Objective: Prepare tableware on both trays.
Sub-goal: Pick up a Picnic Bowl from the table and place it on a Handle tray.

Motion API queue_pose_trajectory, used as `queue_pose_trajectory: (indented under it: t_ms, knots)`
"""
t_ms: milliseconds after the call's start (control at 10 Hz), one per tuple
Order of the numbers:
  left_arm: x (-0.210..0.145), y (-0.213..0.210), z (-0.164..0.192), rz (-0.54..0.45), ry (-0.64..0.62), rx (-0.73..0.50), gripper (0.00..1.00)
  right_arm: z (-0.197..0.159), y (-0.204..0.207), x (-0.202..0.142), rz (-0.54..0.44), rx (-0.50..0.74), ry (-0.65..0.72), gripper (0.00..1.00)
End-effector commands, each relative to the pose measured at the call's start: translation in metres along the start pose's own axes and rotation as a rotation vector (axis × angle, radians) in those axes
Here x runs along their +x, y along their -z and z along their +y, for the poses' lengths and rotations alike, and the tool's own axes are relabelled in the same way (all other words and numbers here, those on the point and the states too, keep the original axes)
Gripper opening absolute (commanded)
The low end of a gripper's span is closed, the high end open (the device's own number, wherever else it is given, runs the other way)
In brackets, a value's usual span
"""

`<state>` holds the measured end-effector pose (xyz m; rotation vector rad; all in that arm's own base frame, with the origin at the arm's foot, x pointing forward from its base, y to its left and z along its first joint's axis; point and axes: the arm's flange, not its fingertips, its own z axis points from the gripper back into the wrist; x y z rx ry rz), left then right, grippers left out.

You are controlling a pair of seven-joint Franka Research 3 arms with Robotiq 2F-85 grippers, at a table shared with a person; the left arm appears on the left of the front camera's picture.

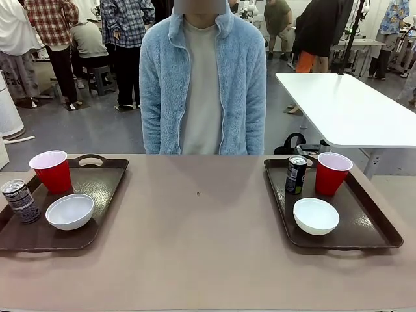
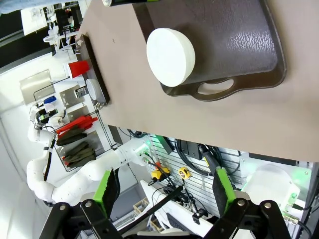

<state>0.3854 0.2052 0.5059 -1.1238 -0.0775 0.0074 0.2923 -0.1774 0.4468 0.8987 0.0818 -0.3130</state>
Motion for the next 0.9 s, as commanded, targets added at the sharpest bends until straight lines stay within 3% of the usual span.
queue_pose_trajectory:
  t_ms: [0, 400, 600, 800]
  knots:
    - [0.008, -0.017, 0.007, -0.022, 0.018, -0.028, 1.0, 0.0, 0.0, 0.0, 0.0, 0.003, -0.001, 1.0]
    - [0.018, -0.03, 0.034, 0.01, -0.036, -0.009, 1.0, 0.0, 0.0, 0.0, 0.0, 0.003, -0.001, 1.0]
    - [0.017, -0.028, 0.026, 0.048, -0.031, 0.001, 1.0, 0.0, 0.0, 0.0, 0.0, 0.003, -0.001, 1.0]
    - [0.019, -0.022, 0.034, 0.002, -0.059, -0.005, 1.0, 0.0, 0.0, 0.0, 0.0, 0.003, -0.001, 1.0]
